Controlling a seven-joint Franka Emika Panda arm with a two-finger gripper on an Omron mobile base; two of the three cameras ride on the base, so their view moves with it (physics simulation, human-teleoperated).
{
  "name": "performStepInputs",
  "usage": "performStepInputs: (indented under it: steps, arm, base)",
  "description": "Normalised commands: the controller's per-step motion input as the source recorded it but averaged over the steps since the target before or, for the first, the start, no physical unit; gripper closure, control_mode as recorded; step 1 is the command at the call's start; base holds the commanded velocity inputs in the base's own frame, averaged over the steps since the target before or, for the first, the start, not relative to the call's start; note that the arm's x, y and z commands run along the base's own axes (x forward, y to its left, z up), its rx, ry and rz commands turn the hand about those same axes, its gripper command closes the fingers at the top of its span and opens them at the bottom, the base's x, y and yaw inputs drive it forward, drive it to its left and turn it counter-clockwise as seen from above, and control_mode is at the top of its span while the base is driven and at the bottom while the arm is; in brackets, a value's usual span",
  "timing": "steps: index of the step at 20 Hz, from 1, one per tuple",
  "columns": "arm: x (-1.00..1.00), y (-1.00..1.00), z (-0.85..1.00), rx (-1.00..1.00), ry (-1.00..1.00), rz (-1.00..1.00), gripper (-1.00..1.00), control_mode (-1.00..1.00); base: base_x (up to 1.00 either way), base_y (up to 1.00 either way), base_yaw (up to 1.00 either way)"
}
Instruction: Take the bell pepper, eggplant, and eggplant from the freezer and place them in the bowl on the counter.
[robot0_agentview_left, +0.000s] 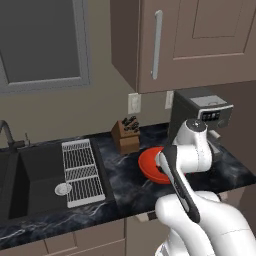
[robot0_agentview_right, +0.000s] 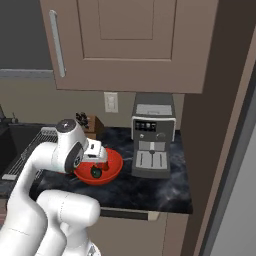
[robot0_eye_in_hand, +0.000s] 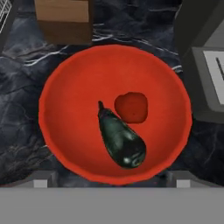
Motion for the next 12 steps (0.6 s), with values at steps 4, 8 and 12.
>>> performStepInputs:
  steps: [4,8,12]
  arm:
    - [-0.83,0.15,0.65,-0.02,0.0,0.0,-1.0,-1.0]
    - [-0.79,0.0,0.73,0.0,0.0,0.0,-1.0,-1.0]
    - [-0.81,0.0,0.68,0.0,0.0,-0.01,-1.0,-1.0]
  base:
    - [0.0,0.0,0.0]
    - [0.0,0.0,0.0]
    - [0.0,0.0,0.0]
